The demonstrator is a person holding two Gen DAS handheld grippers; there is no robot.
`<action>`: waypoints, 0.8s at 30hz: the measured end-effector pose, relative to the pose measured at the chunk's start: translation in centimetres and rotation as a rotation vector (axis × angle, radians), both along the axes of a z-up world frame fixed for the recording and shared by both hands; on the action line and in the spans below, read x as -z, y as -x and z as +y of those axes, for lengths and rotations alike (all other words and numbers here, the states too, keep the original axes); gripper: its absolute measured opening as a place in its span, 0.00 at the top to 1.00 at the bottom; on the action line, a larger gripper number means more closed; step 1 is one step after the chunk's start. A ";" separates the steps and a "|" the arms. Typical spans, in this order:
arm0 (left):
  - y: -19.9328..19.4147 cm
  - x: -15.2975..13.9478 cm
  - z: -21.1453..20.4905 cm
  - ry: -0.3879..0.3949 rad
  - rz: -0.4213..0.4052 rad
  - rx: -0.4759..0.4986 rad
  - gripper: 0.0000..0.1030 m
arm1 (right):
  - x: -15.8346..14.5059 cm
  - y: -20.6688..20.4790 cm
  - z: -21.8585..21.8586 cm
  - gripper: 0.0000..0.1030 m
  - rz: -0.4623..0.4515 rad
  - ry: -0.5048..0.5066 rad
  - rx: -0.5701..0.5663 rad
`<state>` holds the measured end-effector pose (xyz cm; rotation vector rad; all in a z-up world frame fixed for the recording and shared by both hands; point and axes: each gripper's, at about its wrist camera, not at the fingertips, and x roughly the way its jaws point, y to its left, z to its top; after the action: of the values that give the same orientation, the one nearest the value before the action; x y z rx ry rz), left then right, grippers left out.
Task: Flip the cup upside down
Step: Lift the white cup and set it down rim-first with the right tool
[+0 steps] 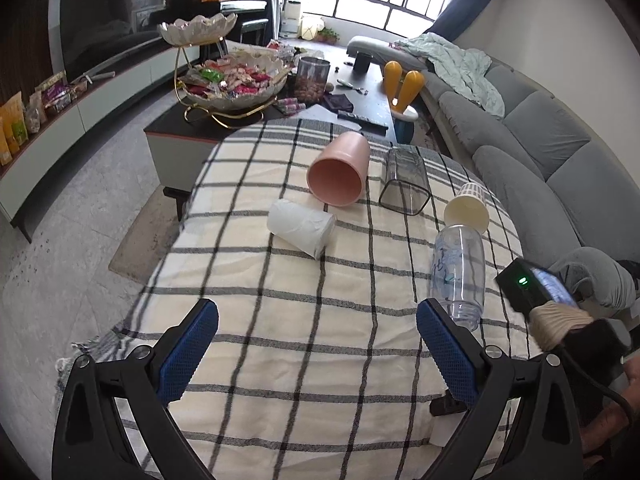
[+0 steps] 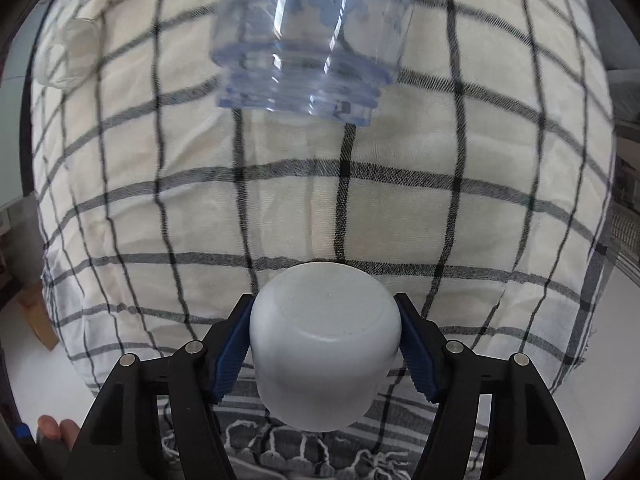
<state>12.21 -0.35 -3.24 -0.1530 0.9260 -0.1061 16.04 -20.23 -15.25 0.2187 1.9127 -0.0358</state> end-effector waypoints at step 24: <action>3.5 4.2 5.9 -0.045 -0.057 -0.087 0.02 | -6.4 5.6 7.6 0.34 -1.072 0.222 -0.055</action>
<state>8.76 5.60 -7.44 -0.1479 0.8634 -0.0093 10.48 -12.62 -8.80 0.0122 0.8355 -0.0755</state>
